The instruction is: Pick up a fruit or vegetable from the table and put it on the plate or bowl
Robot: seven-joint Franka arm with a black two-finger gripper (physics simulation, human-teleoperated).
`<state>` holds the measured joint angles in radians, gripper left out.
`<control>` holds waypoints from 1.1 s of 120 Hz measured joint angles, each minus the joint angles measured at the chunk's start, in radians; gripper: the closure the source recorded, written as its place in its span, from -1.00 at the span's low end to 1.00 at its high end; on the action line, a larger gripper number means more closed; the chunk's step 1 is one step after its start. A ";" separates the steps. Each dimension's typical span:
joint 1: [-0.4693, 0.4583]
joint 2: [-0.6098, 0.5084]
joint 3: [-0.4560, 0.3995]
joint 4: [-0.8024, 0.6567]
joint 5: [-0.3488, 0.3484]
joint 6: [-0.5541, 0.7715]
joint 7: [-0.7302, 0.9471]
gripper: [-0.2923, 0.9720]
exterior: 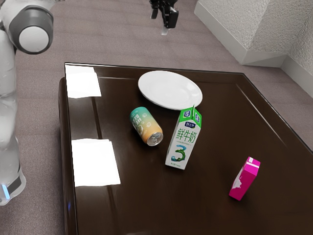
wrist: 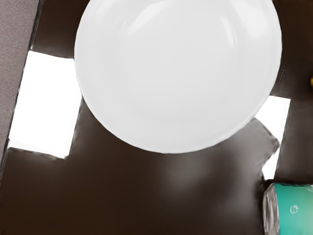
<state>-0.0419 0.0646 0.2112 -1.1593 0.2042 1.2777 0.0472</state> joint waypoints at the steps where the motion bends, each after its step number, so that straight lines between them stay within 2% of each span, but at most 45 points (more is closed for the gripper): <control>1: -0.014 0.002 -0.001 -0.002 0.001 -0.003 0.000 -0.54; 12: -0.196 0.029 -0.007 -0.027 0.001 -0.028 -0.008 -0.54; 19: -0.257 0.035 -0.019 -0.031 0.000 -0.039 -0.012 -0.53; 27: -0.275 0.036 -0.023 -0.032 -0.003 -0.048 -0.016 -0.53; 42: -0.253 0.033 -0.023 -0.050 -0.043 -0.071 -0.023 -0.54; 52: -0.278 0.029 -0.022 -0.061 -0.060 -0.106 -0.024 -0.54; 58: -0.297 -0.017 -0.020 -0.147 -0.066 -0.122 -0.019 -0.54; 65: -0.313 -0.153 -0.018 -0.335 -0.069 -0.099 0.003 -0.54; 68: -0.296 -0.218 -0.017 -0.422 -0.068 -0.080 0.018 -0.53; 76: -0.168 -0.349 -0.017 -0.609 -0.052 -0.017 0.073 -0.53; 88: -0.101 -0.419 -0.016 -0.748 -0.037 0.115 0.190 -0.54; 106: -0.049 -0.393 -0.021 -0.778 -0.027 0.290 0.356 -0.54; 118: -0.005 -0.304 -0.094 -0.740 -0.026 0.394 0.489 -0.54; 128: 0.023 -0.275 -0.115 -0.745 -0.025 0.450 0.585 -0.54; 132: 0.079 -0.265 -0.158 -0.749 -0.027 0.467 0.628 -0.54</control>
<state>0.0370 -0.1999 0.0536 -1.9080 0.1773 1.7451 0.6748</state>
